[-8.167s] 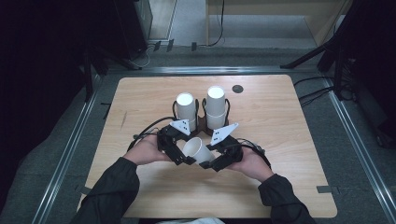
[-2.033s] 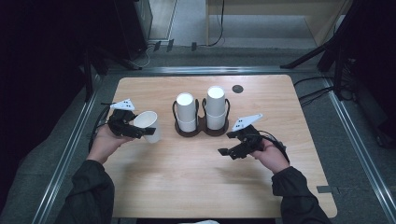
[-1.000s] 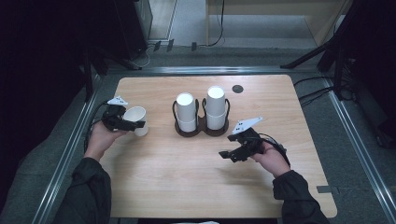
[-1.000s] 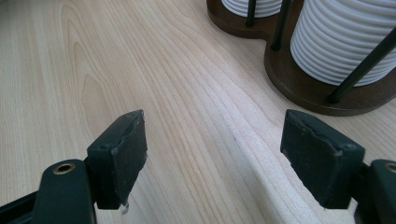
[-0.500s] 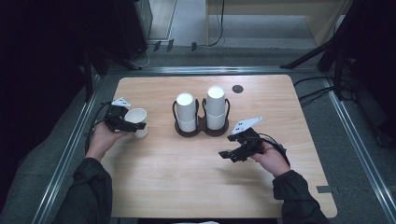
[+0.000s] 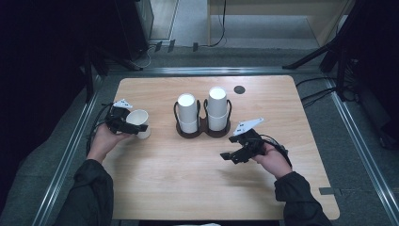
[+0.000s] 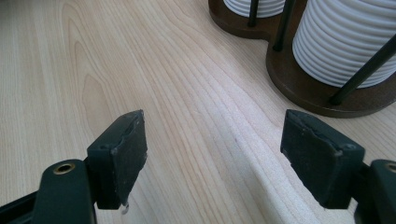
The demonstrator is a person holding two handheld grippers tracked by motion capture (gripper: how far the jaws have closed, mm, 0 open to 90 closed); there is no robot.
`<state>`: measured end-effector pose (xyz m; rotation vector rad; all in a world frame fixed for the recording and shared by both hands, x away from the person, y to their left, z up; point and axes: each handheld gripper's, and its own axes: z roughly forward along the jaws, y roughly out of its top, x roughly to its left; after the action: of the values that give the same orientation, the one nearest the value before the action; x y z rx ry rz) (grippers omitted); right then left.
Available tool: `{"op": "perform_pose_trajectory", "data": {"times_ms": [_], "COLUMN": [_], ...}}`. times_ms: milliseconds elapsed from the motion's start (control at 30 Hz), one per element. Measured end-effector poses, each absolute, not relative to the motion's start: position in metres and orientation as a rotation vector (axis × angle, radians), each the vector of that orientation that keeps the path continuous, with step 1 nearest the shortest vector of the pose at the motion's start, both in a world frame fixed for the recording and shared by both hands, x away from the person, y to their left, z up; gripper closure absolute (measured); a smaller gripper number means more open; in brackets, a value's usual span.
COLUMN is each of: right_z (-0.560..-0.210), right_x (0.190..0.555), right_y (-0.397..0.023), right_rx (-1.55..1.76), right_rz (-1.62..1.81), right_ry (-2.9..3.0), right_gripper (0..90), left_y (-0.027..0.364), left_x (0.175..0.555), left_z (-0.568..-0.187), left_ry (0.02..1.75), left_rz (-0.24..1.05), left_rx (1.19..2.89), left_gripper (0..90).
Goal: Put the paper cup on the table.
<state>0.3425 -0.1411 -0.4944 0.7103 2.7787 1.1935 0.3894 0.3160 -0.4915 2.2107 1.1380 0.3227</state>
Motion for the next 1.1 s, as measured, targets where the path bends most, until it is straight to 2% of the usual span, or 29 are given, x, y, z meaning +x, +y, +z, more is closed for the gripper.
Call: {"op": "perform_pose_trajectory", "data": {"times_ms": [200,567,667,1100], "right_z": [-0.494,-0.494,-0.494,-0.494], "right_x": [0.343,0.343,0.344,0.346], "right_y": [-0.141,-0.140,-0.140,-0.135], "right_rx": [0.709,0.702,0.700,0.683], "right_rz": [1.193,1.192,1.192,1.187], "right_ry": [2.780,2.785,2.785,2.798], "right_gripper": [22.9,22.9,22.9,22.9], "left_y": [0.315,0.317,0.318,0.323], "left_x": [0.390,0.388,0.387,0.375], "left_z": [-0.494,-0.488,-0.486,-0.464], "left_ry": [1.145,1.148,1.157,1.146], "left_rz": [0.296,0.236,0.235,0.253], "left_rx": [2.231,2.161,2.148,2.117], "left_gripper": [18.1,8.9,2.4,1.0]}}
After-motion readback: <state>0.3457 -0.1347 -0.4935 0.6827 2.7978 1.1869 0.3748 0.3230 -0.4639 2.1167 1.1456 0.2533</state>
